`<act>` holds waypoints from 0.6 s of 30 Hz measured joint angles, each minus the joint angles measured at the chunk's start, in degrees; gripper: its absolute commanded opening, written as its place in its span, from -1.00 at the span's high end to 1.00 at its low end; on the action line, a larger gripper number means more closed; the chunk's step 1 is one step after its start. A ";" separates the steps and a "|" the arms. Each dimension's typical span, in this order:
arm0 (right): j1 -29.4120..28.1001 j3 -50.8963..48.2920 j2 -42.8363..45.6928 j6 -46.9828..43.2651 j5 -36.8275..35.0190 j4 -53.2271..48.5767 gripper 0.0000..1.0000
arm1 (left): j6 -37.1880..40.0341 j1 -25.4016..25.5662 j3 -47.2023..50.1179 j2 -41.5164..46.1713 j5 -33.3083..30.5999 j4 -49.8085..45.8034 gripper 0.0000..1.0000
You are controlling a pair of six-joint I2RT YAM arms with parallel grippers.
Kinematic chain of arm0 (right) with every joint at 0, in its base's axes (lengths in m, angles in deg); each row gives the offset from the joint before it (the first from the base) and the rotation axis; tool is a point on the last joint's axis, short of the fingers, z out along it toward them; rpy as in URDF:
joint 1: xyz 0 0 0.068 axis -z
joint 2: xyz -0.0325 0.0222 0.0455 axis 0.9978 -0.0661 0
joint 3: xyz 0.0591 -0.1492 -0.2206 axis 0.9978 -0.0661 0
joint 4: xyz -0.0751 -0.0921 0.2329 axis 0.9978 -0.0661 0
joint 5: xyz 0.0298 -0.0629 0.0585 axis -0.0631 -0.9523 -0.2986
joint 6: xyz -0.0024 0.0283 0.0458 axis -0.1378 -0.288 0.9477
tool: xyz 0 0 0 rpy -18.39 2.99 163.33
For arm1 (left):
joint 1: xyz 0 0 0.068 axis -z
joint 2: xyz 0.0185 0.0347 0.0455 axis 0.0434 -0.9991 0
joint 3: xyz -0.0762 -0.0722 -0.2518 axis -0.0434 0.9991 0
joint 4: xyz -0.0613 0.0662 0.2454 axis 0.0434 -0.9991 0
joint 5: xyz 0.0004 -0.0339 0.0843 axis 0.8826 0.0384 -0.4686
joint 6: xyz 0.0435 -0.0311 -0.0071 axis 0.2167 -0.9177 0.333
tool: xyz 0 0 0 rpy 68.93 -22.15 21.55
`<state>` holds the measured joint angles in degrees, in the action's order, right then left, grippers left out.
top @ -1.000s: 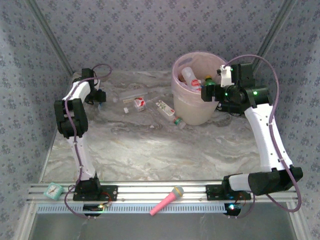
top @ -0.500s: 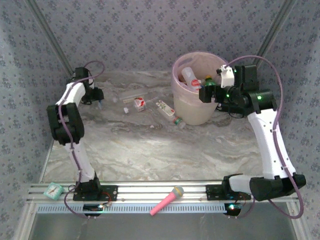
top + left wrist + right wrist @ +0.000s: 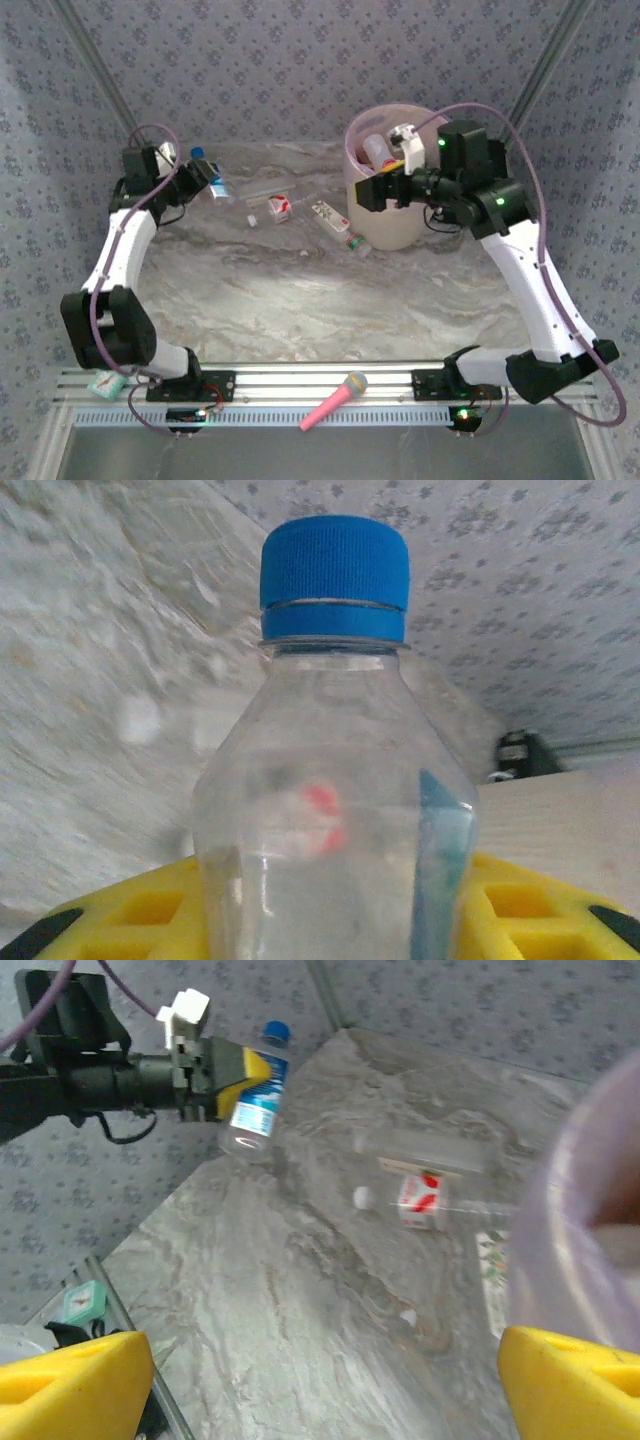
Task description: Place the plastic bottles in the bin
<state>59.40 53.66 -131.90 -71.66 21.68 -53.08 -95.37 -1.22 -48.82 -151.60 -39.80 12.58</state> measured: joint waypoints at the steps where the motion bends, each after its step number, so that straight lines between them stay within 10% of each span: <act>1: -2.08 0.39 -1.05 0.13 -0.81 1.03 -0.81 | -3.19 0.98 2.08 2.21 -0.22 1.03 0.16; 10: -17.05 5.20 -14.43 1.44 -9.03 8.57 -0.85 | -28.20 12.59 14.58 20.92 -6.32 8.55 0.28; 18: -19.32 13.57 -24.94 4.20 -8.59 10.51 -0.95 | -38.80 16.87 16.59 24.50 -10.73 10.36 0.30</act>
<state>40.08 67.24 -156.84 -67.46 13.09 -42.57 -134.16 15.66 -32.23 -127.10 -50.53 22.94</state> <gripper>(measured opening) 0.969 0.431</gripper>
